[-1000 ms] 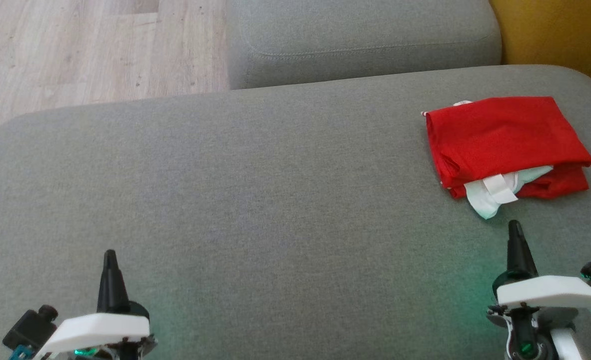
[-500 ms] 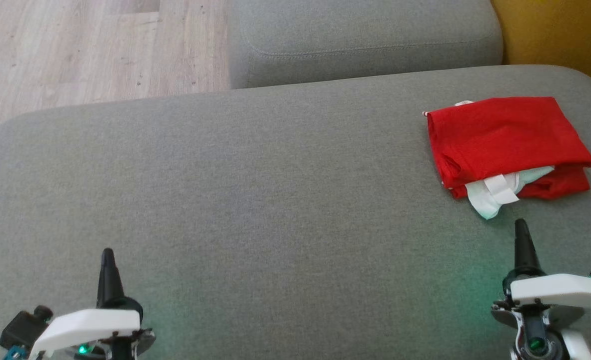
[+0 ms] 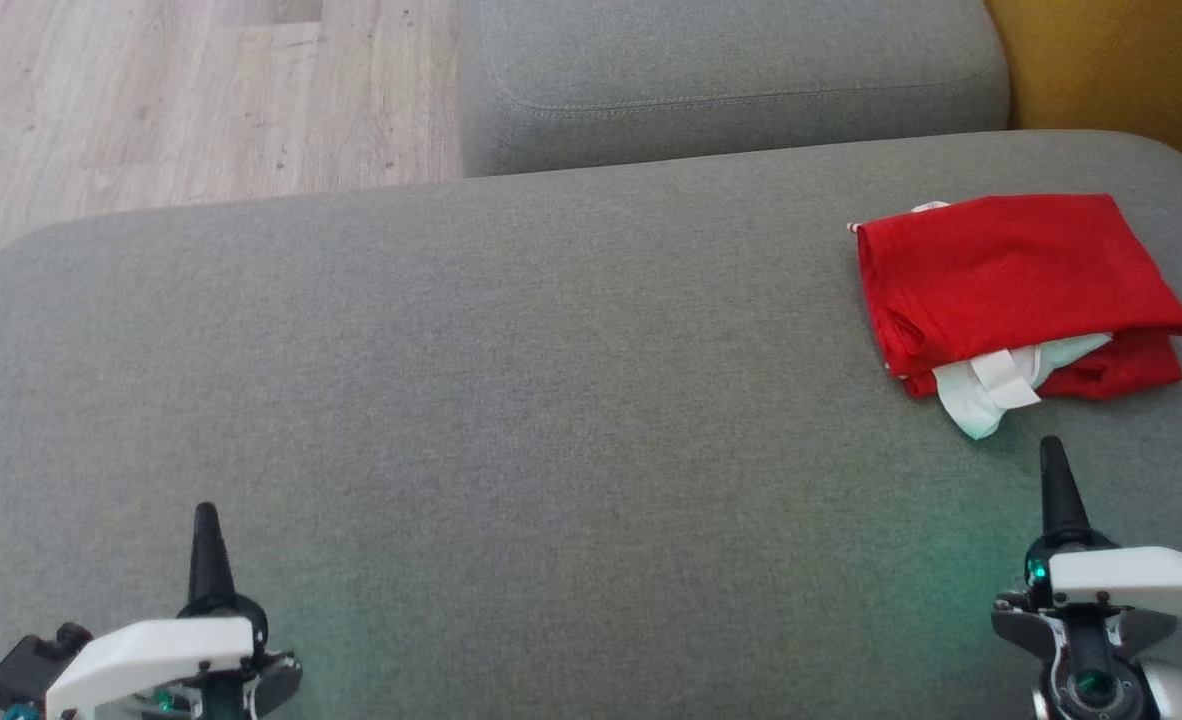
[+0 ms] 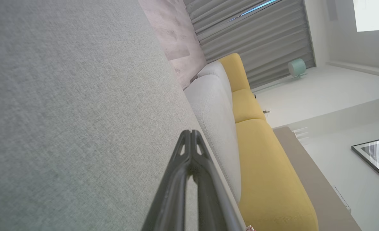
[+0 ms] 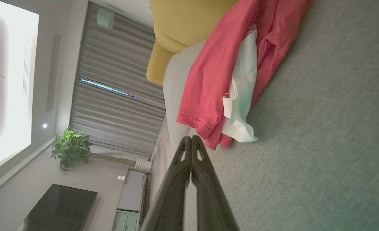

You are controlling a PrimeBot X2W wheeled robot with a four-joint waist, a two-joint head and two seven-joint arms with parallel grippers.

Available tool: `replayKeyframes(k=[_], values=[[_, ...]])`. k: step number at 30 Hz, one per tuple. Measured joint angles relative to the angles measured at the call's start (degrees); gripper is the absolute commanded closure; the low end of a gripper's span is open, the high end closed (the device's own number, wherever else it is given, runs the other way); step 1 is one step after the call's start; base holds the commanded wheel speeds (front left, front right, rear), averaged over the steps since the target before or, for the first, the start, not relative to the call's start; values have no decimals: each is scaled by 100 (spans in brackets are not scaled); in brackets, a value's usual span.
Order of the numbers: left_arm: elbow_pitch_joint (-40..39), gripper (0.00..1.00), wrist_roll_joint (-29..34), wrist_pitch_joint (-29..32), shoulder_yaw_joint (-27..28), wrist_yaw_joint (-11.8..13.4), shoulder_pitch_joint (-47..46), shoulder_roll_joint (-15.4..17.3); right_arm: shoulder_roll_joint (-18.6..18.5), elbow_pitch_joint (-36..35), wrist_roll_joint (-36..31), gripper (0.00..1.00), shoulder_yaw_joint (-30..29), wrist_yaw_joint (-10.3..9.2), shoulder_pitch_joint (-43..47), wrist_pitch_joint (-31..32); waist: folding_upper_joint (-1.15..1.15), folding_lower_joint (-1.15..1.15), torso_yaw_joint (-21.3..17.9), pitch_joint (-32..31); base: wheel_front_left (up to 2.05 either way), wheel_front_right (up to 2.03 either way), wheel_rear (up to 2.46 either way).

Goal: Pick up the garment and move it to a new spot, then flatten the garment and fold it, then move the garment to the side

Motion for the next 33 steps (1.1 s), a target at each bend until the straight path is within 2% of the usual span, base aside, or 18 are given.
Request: replayKeyframes(k=[33], values=[[1,100,-1959,558,208,-1,-186,-2,0,-179,2083,100,-309,0,-9,565,0,0,44,15,0,0,0]])
